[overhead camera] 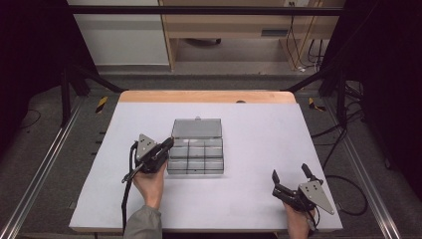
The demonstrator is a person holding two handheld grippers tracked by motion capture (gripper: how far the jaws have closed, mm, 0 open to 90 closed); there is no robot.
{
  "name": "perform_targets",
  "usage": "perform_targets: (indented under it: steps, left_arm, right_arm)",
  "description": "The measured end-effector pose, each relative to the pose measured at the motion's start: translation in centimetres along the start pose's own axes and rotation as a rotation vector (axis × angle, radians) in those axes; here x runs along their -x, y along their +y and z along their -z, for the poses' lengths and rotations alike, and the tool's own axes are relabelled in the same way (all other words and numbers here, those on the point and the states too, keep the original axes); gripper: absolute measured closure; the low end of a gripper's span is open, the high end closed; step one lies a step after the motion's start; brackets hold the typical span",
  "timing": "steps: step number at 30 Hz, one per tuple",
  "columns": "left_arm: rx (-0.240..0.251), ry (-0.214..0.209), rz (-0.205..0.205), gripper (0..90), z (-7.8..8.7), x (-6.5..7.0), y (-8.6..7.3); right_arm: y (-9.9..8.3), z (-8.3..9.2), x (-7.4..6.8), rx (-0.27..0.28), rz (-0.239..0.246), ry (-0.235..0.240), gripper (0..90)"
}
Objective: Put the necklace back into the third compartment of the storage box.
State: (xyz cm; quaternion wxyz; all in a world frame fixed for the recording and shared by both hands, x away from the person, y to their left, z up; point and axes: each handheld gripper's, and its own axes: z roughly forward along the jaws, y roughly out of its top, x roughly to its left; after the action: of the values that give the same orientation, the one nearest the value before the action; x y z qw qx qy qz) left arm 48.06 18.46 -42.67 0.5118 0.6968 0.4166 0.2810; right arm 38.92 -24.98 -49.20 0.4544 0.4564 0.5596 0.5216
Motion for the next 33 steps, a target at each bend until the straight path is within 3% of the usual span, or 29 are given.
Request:
perform_targets:
  steps: [3, 9, 16, 22, 26, 33]
  left_arm:
    - [-0.043, 0.004, -0.006, 86.2, -0.9, 0.1, -0.1]
    - [-0.078, 0.009, -0.003, 86.2, -1.6, 0.2, -0.4]
    - [-0.143, -0.009, 0.019, 86.2, -2.6, -0.1, -0.7]
    - [-0.239, -0.037, 0.030, 86.1, -3.5, -0.5, -1.3]
    - [-0.262, -0.035, 0.032, 86.1, -3.9, -0.5, -1.4]
    - [-0.313, -0.034, -0.003, 86.0, -4.4, -0.1, -1.0]
  right_arm:
    - [0.0, 0.0, 0.0, 0.000, 0.000, 0.000, 2.9]
    - [0.0, 0.0, 0.0, -0.002, -0.002, -0.001, 2.9]
    - [0.0, 0.0, 0.0, -0.004, -0.001, 0.000, 2.9]
    - [0.0, 0.0, 0.0, -0.004, -0.001, 0.000, 3.0]
    - [0.0, 0.0, 0.0, -0.004, -0.001, 0.000, 3.0]
    - [0.0, 0.0, 0.0, -0.004, -0.001, 0.000, 3.1]
